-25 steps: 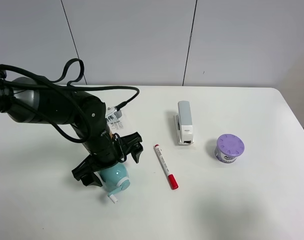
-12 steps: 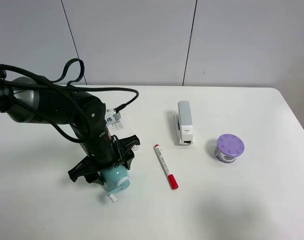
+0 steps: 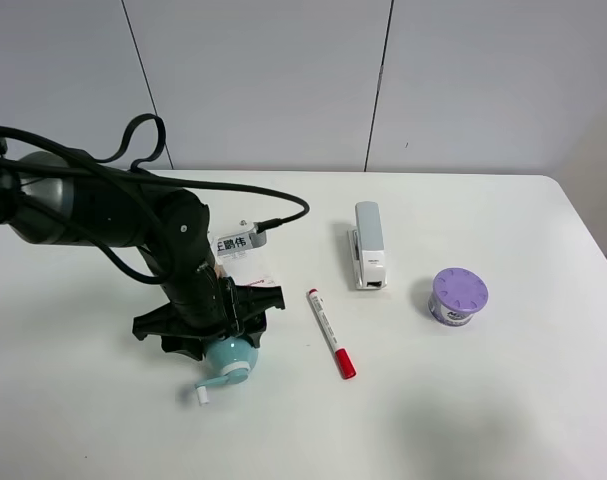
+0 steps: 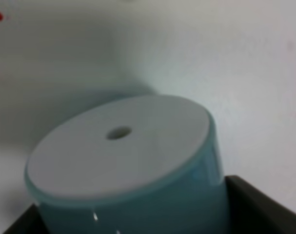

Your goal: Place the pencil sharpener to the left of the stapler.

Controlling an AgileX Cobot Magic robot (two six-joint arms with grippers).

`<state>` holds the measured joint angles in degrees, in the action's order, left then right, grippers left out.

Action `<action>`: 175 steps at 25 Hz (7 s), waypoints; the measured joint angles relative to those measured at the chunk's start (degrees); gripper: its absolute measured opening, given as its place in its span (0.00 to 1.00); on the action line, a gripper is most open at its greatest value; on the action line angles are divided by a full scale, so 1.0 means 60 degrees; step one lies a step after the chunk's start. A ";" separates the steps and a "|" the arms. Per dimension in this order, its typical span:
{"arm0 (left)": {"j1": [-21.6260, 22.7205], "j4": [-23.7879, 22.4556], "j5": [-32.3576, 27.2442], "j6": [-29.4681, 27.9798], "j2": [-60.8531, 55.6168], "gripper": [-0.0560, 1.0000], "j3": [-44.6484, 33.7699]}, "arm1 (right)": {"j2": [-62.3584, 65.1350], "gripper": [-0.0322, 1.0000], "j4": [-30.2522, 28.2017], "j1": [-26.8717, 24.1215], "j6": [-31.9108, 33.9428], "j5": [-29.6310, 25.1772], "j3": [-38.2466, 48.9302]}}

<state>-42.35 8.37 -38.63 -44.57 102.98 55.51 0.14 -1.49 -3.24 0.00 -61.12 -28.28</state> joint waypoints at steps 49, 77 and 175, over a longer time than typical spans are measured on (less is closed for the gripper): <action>0.1410 0.0046 -0.5127 0.3571 0.4749 0.68 1.0303 | 0.0000 0.99 0.0000 0.0000 0.0000 0.0000 0.0000; 0.1269 0.0250 -0.5040 0.4432 0.5483 0.68 1.0313 | 0.0000 0.99 0.0000 0.0000 0.0000 0.0000 0.0000; 0.7925 -0.1968 -0.4165 0.6917 -0.4679 0.99 0.3736 | 0.0000 0.99 0.0000 0.0000 0.0000 0.0000 0.0000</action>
<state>5.20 -3.44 -63.61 -3.06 74.90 77.93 0.14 -1.49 -3.24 0.00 -61.12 -28.28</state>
